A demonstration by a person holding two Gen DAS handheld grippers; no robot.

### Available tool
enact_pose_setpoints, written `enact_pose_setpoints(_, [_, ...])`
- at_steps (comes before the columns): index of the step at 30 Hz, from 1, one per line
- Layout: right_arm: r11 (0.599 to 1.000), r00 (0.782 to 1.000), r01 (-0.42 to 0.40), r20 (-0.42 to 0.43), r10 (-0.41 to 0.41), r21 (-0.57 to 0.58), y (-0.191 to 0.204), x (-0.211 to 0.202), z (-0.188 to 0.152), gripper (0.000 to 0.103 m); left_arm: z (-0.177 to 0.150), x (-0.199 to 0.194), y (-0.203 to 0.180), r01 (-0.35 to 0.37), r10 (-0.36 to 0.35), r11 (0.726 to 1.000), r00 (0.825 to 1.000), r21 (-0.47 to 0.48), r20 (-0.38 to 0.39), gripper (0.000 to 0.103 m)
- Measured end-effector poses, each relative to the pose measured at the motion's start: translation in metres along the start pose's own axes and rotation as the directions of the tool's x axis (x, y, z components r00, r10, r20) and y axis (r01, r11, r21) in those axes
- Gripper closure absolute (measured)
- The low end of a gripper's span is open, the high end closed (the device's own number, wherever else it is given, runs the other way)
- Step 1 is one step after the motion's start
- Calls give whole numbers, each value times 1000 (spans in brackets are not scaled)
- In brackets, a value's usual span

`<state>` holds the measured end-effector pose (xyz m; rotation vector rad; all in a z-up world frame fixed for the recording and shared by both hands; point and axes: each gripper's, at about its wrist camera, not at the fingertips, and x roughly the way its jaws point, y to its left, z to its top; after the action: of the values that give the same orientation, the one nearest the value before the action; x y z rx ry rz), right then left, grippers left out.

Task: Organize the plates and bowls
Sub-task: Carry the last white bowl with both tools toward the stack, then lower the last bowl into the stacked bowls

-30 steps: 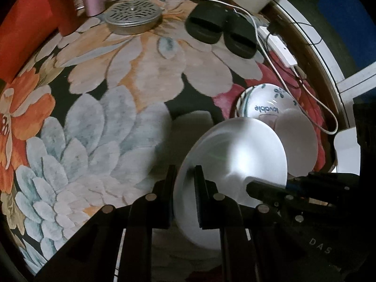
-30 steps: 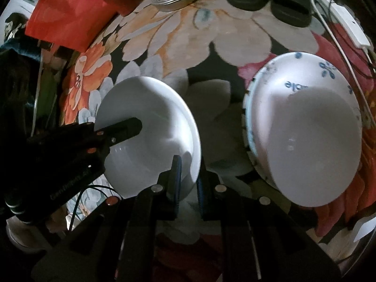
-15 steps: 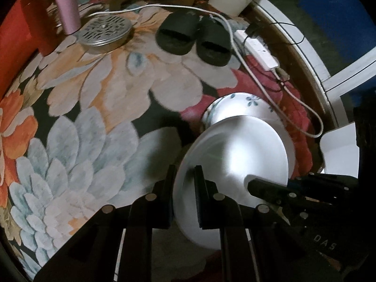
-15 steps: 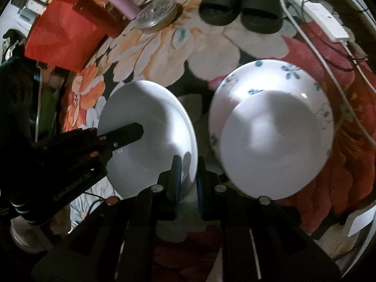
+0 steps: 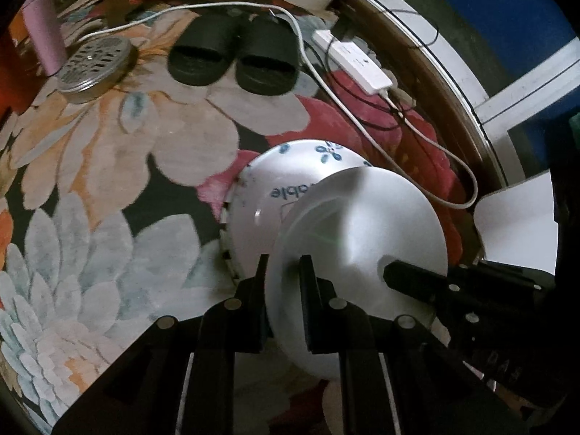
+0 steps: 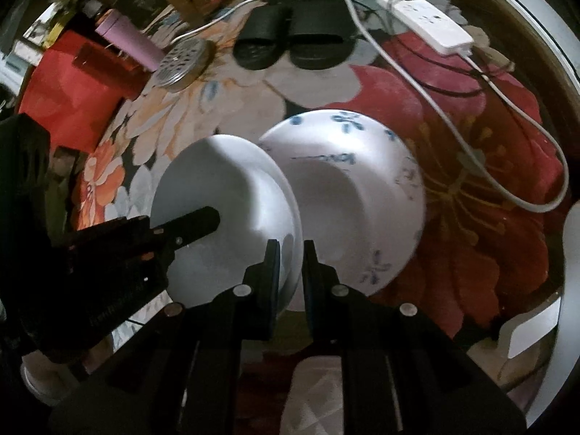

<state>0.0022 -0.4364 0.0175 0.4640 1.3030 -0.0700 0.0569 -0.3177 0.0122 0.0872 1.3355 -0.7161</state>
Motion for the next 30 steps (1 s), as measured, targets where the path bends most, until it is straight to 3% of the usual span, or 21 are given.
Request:
enact_pose_setpoints(10, [1000, 999, 29, -27, -29, 10, -19, 15, -3, 92, 2, 24, -7, 27, -27, 1000, 998, -4, -48, 88])
enact_pose_setpoints(14, [1000, 999, 20, -32, -19, 16, -21, 18, -2, 92, 3, 24, -9, 69, -69, 998, 996, -10, -49, 66])
enact_pose_setpoints(16, [1000, 999, 21, -30, -21, 19, -22, 18, -2, 92, 3, 17, -12, 51, -51, 999, 998, 2, -24, 45])
enact_pose_setpoints(17, [999, 999, 29, -20, -29, 24, -23, 17, -1, 89, 4, 12, -12, 35, -35, 999, 999, 10, 2, 40])
enact_pose_setpoints(19, [999, 999, 45, -5, -45, 24, -24, 14, 1, 89, 6, 3, -8, 56, -56, 998, 998, -4, 33, 21])
enact_pose_setpoints(21, [999, 999, 49, -1, -49, 24, -25, 13, 2, 89, 7, -3, -4, 66, -65, 998, 997, -17, 47, 11])
enact_pose_setpoints(25, [998, 999, 52, 4, -52, 32, -23, 12, 2, 89, 7, -5, 2, 13, -12, 1000, 998, -23, 57, 2])
enact_pose_setpoints(30, [998, 999, 36, 6, -36, 56, -25, 9, 3, 85, 2, -4, 11, -45, 46, 998, 997, -33, 58, 1])
